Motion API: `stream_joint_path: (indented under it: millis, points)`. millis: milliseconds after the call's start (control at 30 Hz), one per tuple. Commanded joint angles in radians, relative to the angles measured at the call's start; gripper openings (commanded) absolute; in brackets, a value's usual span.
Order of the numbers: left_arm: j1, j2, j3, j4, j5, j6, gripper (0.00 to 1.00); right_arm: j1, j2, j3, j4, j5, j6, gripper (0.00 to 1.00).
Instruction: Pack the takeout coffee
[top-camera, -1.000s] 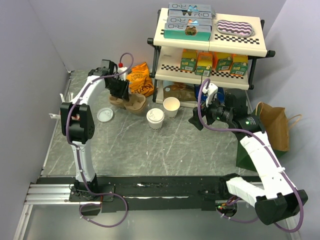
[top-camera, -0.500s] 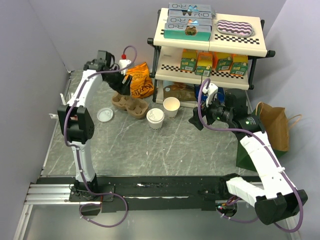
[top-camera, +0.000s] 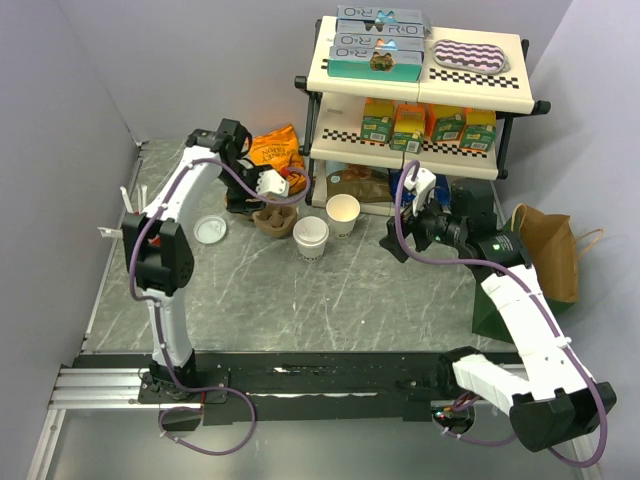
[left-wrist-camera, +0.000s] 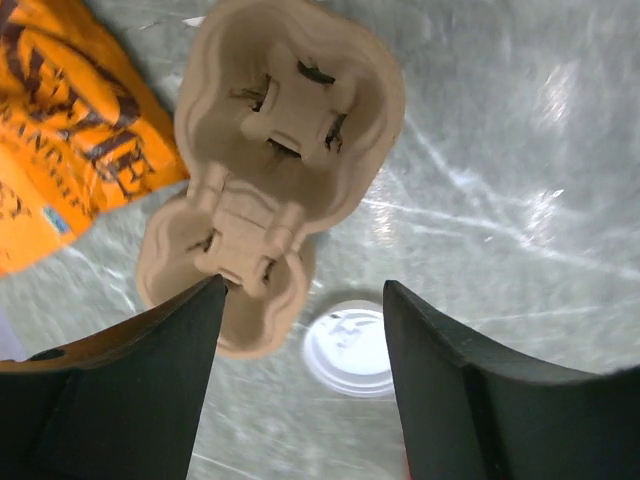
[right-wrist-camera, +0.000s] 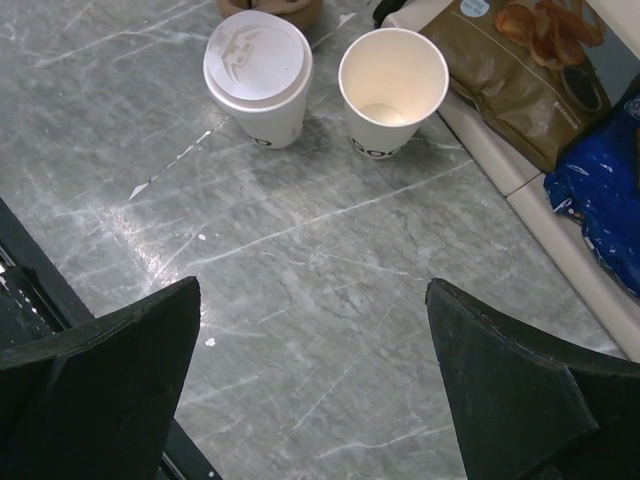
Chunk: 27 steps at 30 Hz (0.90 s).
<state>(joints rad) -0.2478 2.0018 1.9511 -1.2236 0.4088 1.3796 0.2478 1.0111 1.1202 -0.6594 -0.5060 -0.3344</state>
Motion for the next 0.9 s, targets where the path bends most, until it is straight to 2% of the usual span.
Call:
stream_joint_path:
  millis: [0,100,300,533,867]
  points:
    - [-0.005,0.095,0.118,-0.049,-0.03,0.211,0.69,-0.01,-0.046,-0.01,0.001,0.006,-0.002,1.0]
    - [-0.008,0.169,0.225,-0.085,-0.041,0.251,0.69,-0.015,-0.052,-0.016,-0.005,0.012,-0.003,1.0]
    - [-0.018,0.204,0.203,-0.068,-0.082,0.361,0.64,-0.031,-0.054,-0.026,-0.003,0.017,0.006,1.0]
    - [-0.018,0.281,0.296,-0.082,-0.065,0.391,0.59,-0.059,-0.037,-0.028,-0.002,0.011,0.024,1.0]
    - [-0.024,0.308,0.282,-0.102,-0.087,0.443,0.56,-0.088,-0.011,-0.005,0.0,0.009,0.024,1.0]
